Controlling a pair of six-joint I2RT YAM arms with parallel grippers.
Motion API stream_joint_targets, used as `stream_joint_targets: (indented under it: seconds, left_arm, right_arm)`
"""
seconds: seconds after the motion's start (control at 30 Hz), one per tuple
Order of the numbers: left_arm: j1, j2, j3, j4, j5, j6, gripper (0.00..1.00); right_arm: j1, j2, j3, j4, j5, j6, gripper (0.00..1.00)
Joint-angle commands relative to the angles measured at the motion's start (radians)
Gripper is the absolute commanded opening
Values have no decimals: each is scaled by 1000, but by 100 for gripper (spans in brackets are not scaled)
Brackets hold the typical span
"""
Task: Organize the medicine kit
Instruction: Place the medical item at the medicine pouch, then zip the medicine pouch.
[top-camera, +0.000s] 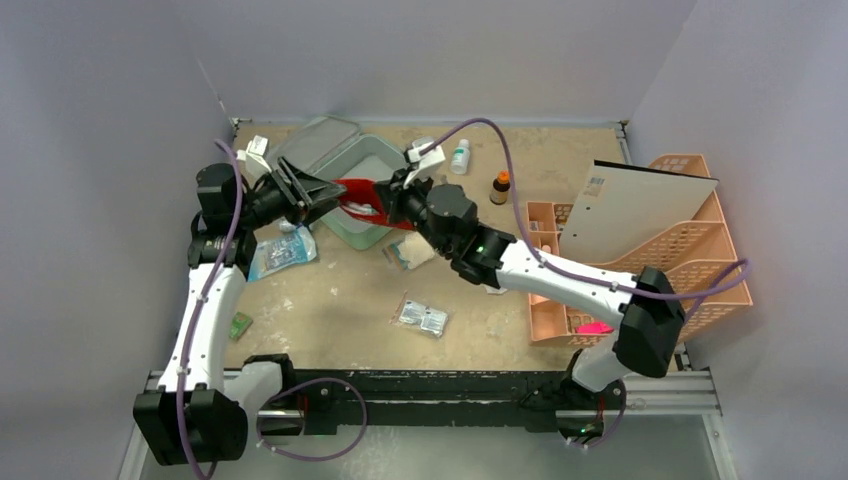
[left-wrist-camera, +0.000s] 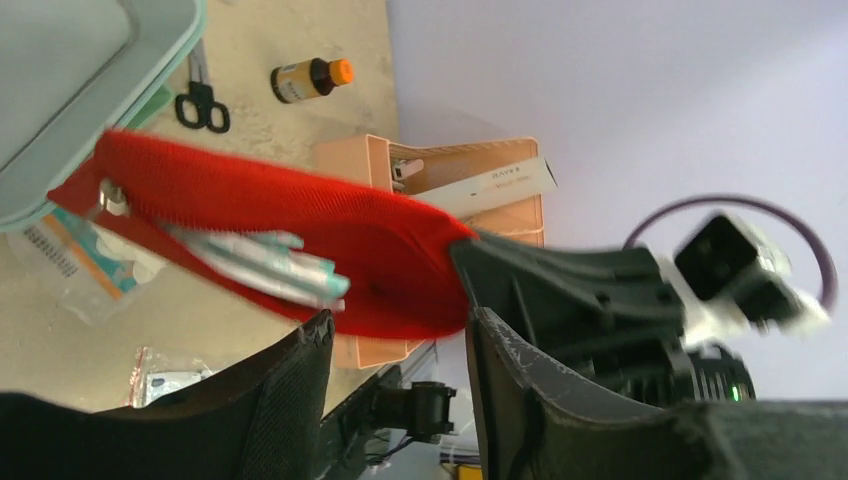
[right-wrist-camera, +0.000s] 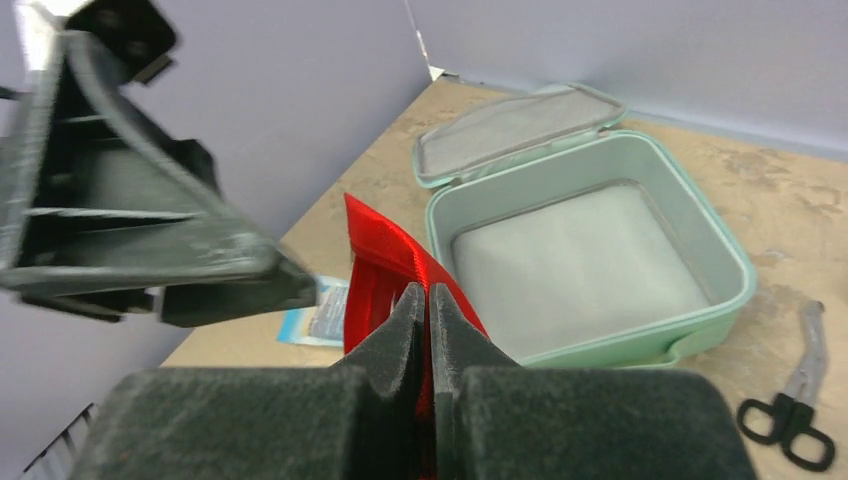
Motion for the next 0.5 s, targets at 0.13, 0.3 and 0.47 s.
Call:
stream_joint_targets:
  seconds: [0.13,0.3,0.47]
  left_arm:
    - [-3,-58,78,7,67,289,50]
    - [-4,-105,106,-154,35,645,48]
    - [-3,-147,-7,-13,142,685,47]
  right_arm:
    - [-168,-131,-32,-137,-238,25,0]
    - [-257,-217,12,-339,-372,6,0]
    - [-353,-306,-7,-407,-561,96,0]
